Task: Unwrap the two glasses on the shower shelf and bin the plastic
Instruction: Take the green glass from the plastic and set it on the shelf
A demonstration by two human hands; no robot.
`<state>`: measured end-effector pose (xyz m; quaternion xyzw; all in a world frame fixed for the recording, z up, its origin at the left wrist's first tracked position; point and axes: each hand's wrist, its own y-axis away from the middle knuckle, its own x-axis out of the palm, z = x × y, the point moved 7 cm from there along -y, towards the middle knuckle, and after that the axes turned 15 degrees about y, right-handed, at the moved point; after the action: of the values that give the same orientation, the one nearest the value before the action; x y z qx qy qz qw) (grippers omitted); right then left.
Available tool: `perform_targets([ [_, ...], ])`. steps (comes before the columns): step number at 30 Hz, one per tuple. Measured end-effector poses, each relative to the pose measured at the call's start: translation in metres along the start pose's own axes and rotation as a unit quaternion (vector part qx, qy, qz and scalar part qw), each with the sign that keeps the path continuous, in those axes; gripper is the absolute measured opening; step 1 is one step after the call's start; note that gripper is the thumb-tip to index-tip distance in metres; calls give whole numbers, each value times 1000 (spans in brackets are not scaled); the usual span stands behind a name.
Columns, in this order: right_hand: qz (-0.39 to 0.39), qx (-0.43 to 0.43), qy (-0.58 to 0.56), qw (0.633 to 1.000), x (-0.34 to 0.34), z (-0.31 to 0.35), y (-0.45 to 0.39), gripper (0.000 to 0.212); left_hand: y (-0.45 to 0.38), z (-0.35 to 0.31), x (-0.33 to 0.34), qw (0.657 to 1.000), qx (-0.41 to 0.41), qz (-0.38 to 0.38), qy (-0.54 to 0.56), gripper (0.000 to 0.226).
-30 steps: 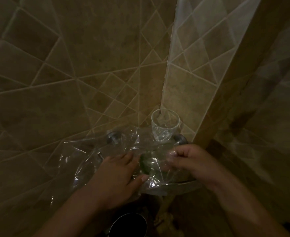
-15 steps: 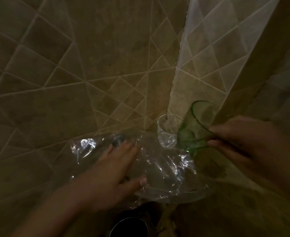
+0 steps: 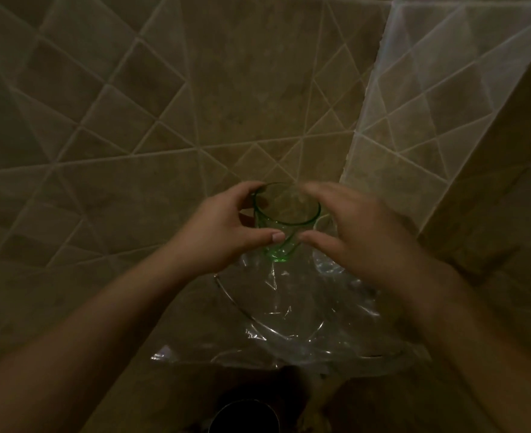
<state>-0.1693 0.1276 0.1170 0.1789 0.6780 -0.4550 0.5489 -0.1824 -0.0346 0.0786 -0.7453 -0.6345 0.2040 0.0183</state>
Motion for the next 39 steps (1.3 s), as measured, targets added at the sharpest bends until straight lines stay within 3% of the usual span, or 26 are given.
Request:
perform_targets([
  [3,56,130,-11,990,23,-26,-3,88,-6,20,3,1000,-24,-7,-3,85],
  [6,105,133,-46,984,39,-33,-8,90,-11,43,9,999,-52,-10,2,84],
  [14,175,110,-11,978,59,-29,-12,62,-12,79,19,995,-86,-13,-47,88],
  [24,148,75,10,986,71,-33,-3,54,-6,73,33,996,-66,41,-49,80],
  [28,118,60,22,991,73,-32,8,65,12,50,39,996,-33,73,-34,69],
  [31,125,73,70,987,77,-35,17,81,39,22,31,993,53,22,-101,64],
  [33,113,90,96,985,75,-37,26,83,62,16,33,985,66,26,-156,63],
  [36,84,103,116,984,69,-34,39,80,99,13,53,954,100,88,-269,67],
  [39,103,99,141,980,73,-27,44,78,117,20,81,905,99,172,-375,70],
])
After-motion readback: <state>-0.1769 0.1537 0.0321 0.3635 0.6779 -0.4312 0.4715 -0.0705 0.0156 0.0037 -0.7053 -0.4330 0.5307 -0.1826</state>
